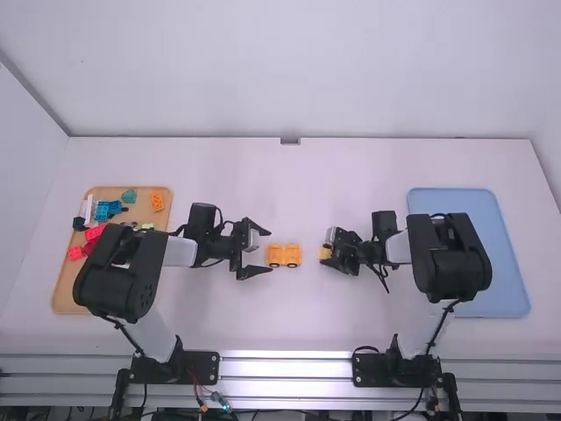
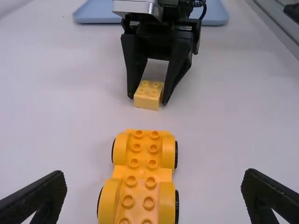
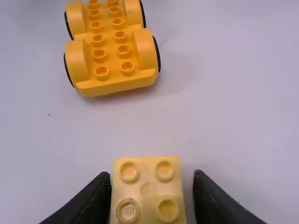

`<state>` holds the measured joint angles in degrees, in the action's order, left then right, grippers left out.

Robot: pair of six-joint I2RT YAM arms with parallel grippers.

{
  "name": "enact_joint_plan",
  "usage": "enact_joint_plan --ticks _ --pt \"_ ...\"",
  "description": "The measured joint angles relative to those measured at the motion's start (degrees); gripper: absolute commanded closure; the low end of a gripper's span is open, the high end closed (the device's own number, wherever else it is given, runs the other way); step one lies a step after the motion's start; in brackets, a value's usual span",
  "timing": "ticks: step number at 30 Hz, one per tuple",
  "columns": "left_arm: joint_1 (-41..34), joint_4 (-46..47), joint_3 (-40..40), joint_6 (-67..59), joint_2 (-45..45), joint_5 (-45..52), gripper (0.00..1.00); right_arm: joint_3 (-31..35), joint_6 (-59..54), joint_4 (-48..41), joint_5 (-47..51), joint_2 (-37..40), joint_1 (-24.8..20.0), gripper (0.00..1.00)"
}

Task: Assemble lego blocks to make yellow taxi

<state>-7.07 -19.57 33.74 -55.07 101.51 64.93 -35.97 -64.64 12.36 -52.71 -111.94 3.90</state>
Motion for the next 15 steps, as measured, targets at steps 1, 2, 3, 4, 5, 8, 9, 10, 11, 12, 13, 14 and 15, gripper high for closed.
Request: enact_joint_plan --ticks 1,2,3,4,5,8,9,10,11,12,13,14,15 --pt "0.0 0.0 0.0 0.0 0.0 0.0 0.01 -0.1 0.0 -0.4 -0.1 0.0 0.0 0.46" --pt "0.0 0.0 0.0 0.0 0.0 0.0 0.01 -0.2 0.0 -0.6 -0.1 0.0 0.0 0.48" --pt "0.0 0.0 0.0 0.0 0.0 0.0 0.01 -0.2 0.0 -0.6 0.0 0.0 -0.1 0.48" --pt "0.0 0.0 0.0 0.0 0.0 0.0 0.01 -0.2 -0.1 -0.6 -0.1 0.0 -0.1 0.48" --pt "0.0 0.0 0.0 0.0 0.0 0.0 0.01 -0.2 0.0 -0.6 -0.1 0.0 -0.5 0.51" --pt "0.0 0.0 0.0 0.0 0.0 0.0 0.01 -0.2 0.0 -0.5 -0.1 0.0 -1.9 0.54" --pt "0.0 0.0 0.0 0.0 0.0 0.0 0.01 -0.2 -0.1 -0.5 -0.1 0.0 -2.6 0.55" --pt "0.0 0.0 0.0 0.0 0.0 0.0 0.01 -0.1 -0.3 -0.5 -0.3 0.0 -3.1 0.55" --pt "0.0 0.0 0.0 0.0 0.0 0.0 0.01 0.0 -0.4 -0.5 -0.5 0.0 -3.3 0.55" --pt "0.0 0.1 0.0 0.0 0.0 0.0 0.01 0.2 -1.0 -0.5 -1.1 0.0 -3.8 0.55" --pt "0.0 0.2 0.0 0.0 0.0 0.0 0.01 0.5 -1.8 -0.5 -1.8 0.0 -4.2 0.55" --pt "-0.1 0.3 0.0 0.0 0.0 0.0 0.01 0.9 -2.4 -0.5 -2.4 0.0 -4.4 0.57" --pt "-0.2 0.4 0.0 0.0 0.0 0.0 0.01 1.0 -2.7 -0.6 -2.6 0.0 -4.5 0.58"
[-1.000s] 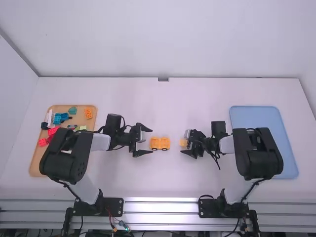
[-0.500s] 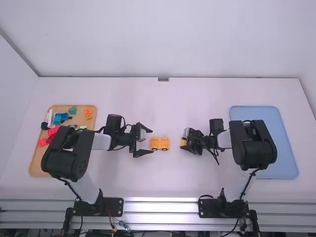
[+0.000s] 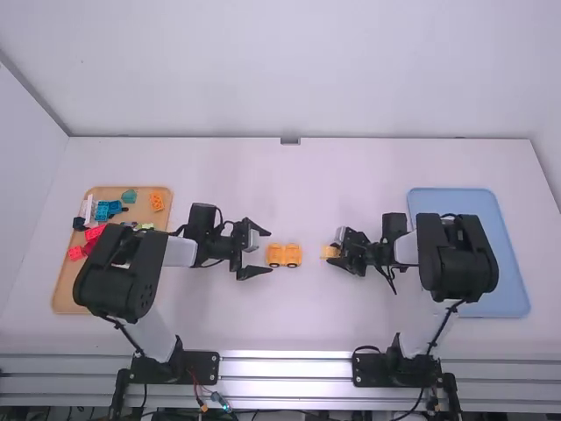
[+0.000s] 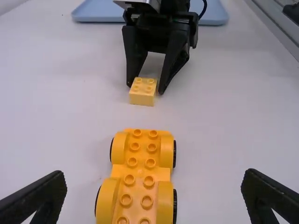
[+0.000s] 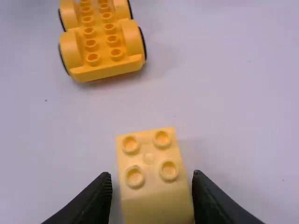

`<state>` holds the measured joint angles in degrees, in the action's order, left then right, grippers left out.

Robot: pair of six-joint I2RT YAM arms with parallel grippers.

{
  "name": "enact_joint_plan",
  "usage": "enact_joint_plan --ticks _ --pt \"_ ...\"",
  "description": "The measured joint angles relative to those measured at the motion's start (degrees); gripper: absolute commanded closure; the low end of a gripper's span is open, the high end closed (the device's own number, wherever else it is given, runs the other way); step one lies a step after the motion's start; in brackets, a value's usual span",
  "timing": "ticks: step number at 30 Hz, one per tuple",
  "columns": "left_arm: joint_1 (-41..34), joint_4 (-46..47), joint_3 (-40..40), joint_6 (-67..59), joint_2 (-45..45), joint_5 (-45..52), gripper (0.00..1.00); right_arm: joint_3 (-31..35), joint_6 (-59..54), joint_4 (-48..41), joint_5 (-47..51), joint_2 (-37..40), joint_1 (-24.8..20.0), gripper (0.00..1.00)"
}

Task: Assemble lego blocks to make yellow taxi

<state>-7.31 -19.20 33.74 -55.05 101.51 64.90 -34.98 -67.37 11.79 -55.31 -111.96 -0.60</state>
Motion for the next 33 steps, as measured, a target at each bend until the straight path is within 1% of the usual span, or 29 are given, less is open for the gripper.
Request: enact_joint_plan --ticks 2,4,7,12,13,18,22,24,25,26,29,31,33 --pt "-0.4 0.0 0.0 0.0 0.0 -0.5 0.01 0.3 -0.8 0.0 -0.7 0.0 -0.2 0.58" --pt "-1.1 0.0 0.0 0.0 0.0 -1.2 0.01 0.3 -1.1 0.0 -1.2 0.0 -0.2 0.54" --pt "-2.5 0.0 0.0 0.0 0.0 -2.6 0.01 0.3 -1.5 0.1 -1.3 0.0 0.2 0.55" --pt "-3.8 -0.9 0.0 0.0 0.0 -3.7 0.01 0.3 -1.7 0.1 -0.9 0.0 1.9 0.64" --pt "-3.8 -0.9 0.0 0.0 0.0 -3.8 0.01 0.3 -1.7 0.1 -0.9 0.0 2.1 0.65" --pt "-3.8 -0.8 0.0 0.0 0.0 -5.6 0.01 0.3 -1.6 0.0 -1.0 0.0 1.7 0.72" --pt "-3.8 -6.5 0.0 0.5 3.2 -5.9 0.01 0.2 0.5 0.9 -2.0 0.0 0.7 0.75" --pt "-3.8 -10.2 0.0 1.6 6.5 -6.1 0.0 -0.2 1.4 -1.2 -2.6 0.1 0.6 0.76" --pt "-3.8 -10.2 0.0 1.6 6.5 -6.1 0.0 -0.2 1.4 -1.2 -2.6 0.1 0.6 0.76" --pt "-3.8 -12.8 0.0 2.2 9.4 -6.4 0.01 -0.4 1.5 -3.1 -3.0 0.4 0.8 0.77" --pt "-3.8 -16.3 0.0 3.5 13.0 -6.7 0.01 -0.6 1.3 -7.0 -3.0 3.0 2.9 0.77" --pt "-3.8 -16.3 0.1 4.4 14.3 -6.7 0.0 -1.2 1.4 -7.9 -2.6 5.5 5.3 0.77" --pt "-3.8 -15.6 0.7 4.7 15.0 -6.7 0.02 -2.0 1.4 -7.8 -2.3 7.2 7.3 0.77"
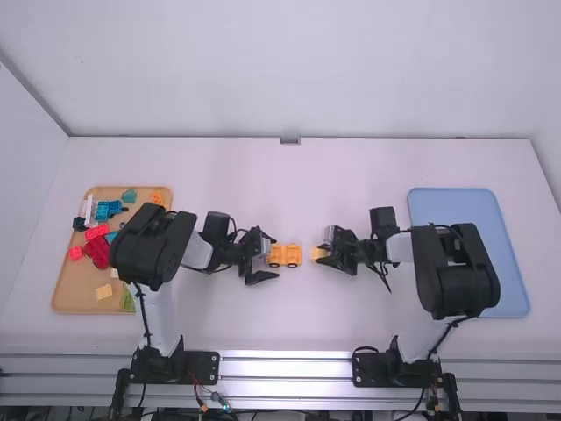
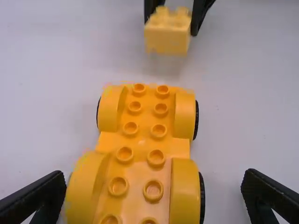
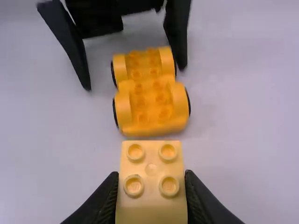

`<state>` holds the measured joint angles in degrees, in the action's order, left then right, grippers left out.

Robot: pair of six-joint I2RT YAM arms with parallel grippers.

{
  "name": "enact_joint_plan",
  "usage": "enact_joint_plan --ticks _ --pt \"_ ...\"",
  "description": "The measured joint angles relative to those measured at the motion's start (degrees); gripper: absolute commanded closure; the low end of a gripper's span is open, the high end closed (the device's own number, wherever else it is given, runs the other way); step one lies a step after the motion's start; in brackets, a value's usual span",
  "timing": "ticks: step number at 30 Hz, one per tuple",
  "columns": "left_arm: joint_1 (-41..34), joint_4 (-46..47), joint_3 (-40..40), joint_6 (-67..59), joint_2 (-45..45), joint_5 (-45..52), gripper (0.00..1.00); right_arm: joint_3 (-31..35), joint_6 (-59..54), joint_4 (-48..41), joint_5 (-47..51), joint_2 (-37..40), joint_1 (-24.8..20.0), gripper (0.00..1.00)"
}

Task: Assemble lego blocks to make yellow taxi

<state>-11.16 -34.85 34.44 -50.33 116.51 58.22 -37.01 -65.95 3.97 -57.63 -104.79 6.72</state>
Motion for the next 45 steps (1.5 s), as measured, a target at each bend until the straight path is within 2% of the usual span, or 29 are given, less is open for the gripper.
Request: enact_joint_plan --ticks 6,11,13,19,38,42,45 --pt "-0.4 3.4 5.1 -0.1 2.2 0.2 0.12 -2.0 1.9 0.3 1.8 1.1 5.3 0.78" --pt "-2.6 8.2 8.5 -3.2 3.2 0.8 0.26 -3.4 2.9 0.3 3.9 1.1 8.9 0.78" --pt "-3.8 9.1 9.0 -4.0 3.3 0.6 0.33 -3.6 4.0 1.0 5.2 1.1 10.2 0.78" --pt "-5.1 8.8 9.1 -4.8 3.3 0.2 0.41 -3.6 5.3 2.3 7.5 1.1 11.9 0.79" --pt "-5.2 8.2 8.7 -5.0 3.3 0.1 0.43 -3.7 7.0 5.1 10.2 -0.9 12.6 0.82" --pt "-5.2 8.2 8.7 -5.0 3.3 0.1 0.43 -3.7 7.0 5.1 10.3 -0.9 12.6 0.76" --pt "-5.2 8.1 8.7 -4.9 3.3 0.0 0.43 -3.6 7.4 5.6 10.2 -0.9 12.6 0.76"
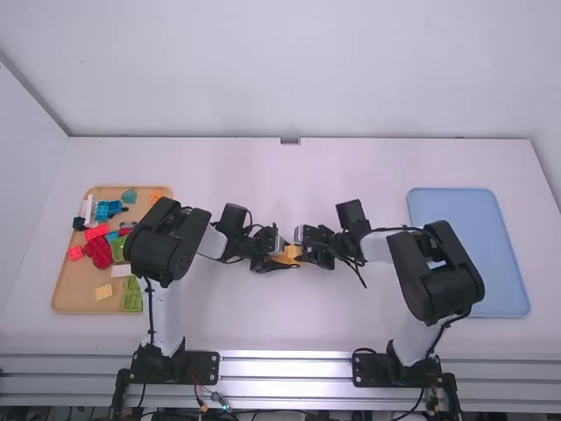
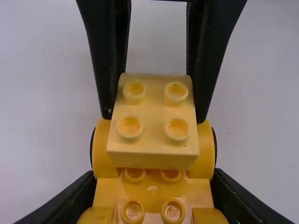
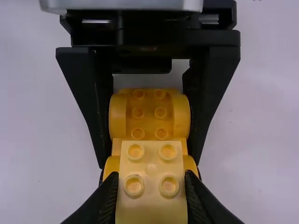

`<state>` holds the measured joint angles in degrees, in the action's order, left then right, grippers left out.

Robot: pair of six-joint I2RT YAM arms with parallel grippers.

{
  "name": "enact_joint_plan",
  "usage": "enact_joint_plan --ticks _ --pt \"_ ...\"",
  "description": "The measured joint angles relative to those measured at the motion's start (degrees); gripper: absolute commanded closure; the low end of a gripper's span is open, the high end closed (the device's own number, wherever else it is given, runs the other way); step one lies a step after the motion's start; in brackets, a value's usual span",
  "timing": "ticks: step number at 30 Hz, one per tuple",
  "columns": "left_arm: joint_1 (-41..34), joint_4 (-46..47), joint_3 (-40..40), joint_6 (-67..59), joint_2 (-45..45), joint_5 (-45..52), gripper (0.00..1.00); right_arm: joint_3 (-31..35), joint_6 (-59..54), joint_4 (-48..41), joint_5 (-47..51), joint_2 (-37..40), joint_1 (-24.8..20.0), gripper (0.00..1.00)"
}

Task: Assemble lego blocks to make yellow taxi

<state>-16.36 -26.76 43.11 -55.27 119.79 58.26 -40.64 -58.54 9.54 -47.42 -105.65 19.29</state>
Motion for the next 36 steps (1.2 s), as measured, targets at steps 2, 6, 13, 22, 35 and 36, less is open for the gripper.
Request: enact_joint_plan --ticks 2,6,13,22,35,36 --pt "0.0 0.0 0.0 0.1 0.0 0.0 0.43 0.0 0.3 0.5 0.0 0.0 0.0 0.76" --pt "0.0 0.0 0.0 0.1 0.0 0.0 0.43 0.0 0.9 0.8 0.0 0.0 0.1 0.79" --pt "0.0 0.0 0.0 0.1 0.0 0.0 0.44 0.0 1.2 0.8 0.2 0.0 0.1 0.78" --pt "0.0 0.0 0.0 0.1 0.0 0.2 0.44 0.0 1.3 1.1 1.9 0.0 2.1 0.8" --pt "-0.1 0.0 0.0 0.1 0.0 0.2 0.46 -0.3 1.6 0.6 2.3 0.0 1.7 0.81" --pt "0.0 0.0 0.0 0.2 0.0 0.2 0.45 -0.3 1.6 0.6 2.2 0.0 1.6 0.82"
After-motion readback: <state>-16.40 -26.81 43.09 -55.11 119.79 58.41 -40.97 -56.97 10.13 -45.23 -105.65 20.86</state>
